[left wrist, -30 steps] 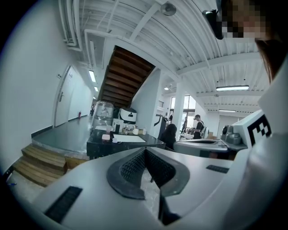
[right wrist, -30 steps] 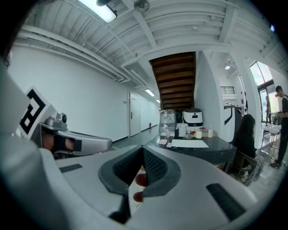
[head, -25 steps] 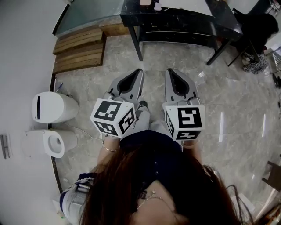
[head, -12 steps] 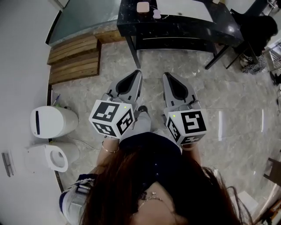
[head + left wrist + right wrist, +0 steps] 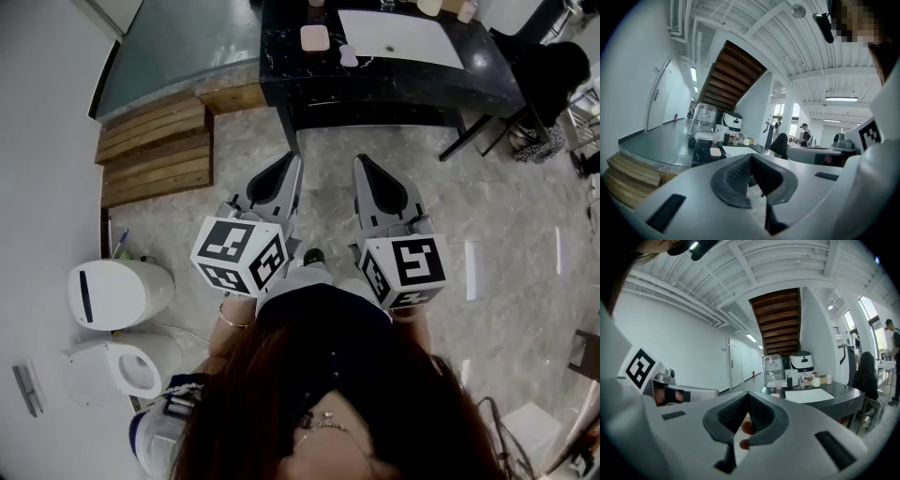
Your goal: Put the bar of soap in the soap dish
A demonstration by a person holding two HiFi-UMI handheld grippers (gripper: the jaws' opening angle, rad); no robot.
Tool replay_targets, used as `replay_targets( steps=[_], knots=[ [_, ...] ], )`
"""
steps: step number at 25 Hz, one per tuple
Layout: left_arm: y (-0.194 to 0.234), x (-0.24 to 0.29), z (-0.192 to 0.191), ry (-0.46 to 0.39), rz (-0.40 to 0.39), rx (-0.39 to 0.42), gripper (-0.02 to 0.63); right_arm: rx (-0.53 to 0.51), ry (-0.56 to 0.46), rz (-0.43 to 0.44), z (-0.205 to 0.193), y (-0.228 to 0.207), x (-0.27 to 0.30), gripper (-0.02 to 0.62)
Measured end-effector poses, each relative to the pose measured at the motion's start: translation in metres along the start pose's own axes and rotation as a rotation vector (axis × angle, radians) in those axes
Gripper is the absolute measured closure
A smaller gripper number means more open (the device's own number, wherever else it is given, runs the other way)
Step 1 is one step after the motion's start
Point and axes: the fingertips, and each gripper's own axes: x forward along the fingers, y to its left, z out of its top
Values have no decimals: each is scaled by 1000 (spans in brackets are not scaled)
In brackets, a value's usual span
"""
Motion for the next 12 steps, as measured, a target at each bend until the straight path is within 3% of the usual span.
replay_targets(
  steps=[12],
  knots=[
    [56,37,3,22,-38,-39,611,52,31,-2,-4,-3,63,597]
  ],
)
